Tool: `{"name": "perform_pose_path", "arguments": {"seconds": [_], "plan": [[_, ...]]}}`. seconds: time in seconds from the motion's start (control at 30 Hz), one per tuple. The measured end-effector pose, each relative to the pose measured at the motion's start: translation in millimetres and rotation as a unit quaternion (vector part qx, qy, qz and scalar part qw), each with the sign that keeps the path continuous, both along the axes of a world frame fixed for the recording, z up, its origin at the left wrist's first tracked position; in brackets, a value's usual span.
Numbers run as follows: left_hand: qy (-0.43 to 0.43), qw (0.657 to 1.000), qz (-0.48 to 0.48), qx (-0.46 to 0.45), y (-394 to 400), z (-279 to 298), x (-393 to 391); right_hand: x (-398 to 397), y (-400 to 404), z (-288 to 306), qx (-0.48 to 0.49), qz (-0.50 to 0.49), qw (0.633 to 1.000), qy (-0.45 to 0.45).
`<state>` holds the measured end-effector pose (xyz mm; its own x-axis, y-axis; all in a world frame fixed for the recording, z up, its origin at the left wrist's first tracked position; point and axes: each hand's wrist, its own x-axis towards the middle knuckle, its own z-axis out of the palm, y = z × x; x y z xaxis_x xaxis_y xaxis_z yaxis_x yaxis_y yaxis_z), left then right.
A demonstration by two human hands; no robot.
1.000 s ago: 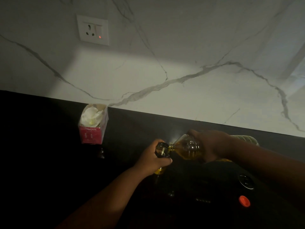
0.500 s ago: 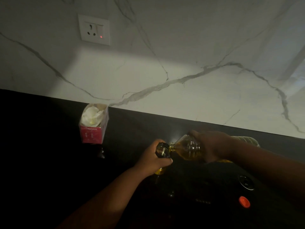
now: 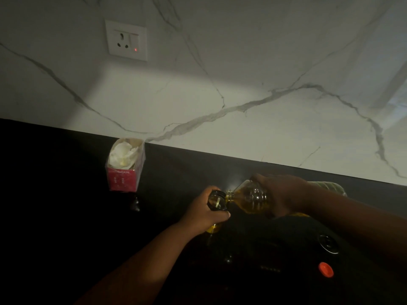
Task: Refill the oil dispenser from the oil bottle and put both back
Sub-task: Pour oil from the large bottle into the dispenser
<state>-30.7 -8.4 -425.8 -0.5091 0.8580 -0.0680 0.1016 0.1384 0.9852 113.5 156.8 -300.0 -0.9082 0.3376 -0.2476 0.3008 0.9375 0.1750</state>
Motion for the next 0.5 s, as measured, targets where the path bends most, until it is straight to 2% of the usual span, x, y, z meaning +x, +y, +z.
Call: {"name": "perform_pose_path", "arguments": {"seconds": [0.5], "plan": [[0.007, 1.000, -0.004, -0.005, 0.5, 0.5, -0.6, 0.0, 2.1, -2.1, 0.012, 0.003, 1.000, 0.002]]}}
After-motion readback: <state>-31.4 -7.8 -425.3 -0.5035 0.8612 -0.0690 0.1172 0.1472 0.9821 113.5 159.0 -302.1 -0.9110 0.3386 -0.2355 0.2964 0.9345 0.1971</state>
